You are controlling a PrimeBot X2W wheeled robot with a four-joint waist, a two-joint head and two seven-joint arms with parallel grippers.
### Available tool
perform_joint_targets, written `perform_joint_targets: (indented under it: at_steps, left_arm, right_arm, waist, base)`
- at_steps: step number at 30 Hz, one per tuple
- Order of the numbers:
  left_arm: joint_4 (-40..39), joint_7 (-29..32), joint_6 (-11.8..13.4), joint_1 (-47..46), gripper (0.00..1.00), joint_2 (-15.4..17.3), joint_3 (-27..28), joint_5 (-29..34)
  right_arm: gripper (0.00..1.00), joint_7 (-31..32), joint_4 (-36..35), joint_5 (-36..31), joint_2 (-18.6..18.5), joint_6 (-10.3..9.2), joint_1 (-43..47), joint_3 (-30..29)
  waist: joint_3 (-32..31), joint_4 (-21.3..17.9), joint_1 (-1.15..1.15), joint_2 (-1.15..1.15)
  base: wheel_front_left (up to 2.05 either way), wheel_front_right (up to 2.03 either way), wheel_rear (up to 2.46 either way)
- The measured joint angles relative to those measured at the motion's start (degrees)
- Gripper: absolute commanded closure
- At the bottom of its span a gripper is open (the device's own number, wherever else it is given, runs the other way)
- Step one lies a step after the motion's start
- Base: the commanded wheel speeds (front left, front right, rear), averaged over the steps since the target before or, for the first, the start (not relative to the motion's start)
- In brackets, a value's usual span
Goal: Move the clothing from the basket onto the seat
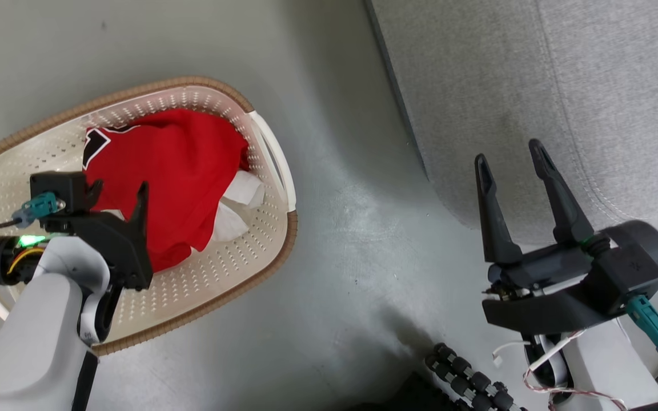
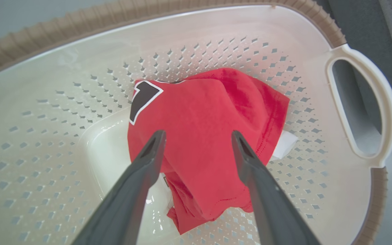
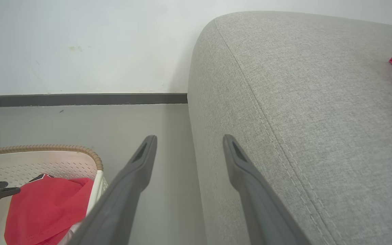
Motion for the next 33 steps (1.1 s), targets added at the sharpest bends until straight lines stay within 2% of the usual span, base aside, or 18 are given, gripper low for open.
perform_joint_targets:
  at_steps: [14,33]
  left_arm:
    - [6.0,-0.1,-1.1,-5.6,0.00,-2.4,-0.8,0.0]
    - [12.5,-3.4,-3.0,-10.9,0.00,-4.4,-1.7,0.0]
  right_arm:
    - [0.00,0.0,-1.0,-2.1,-0.6,0.32,-1.0,0.3]
    - [0.00,0.0,-2.6,-2.6,-0.6,-0.12,3.1,2.0]
  waist:
    - [3.0,2.4,0.00,0.00]
    - [6.5,4.4,-0.01,0.00]
  base:
    - [0.00,0.00,0.00]
    - [0.00,0.00,0.00]
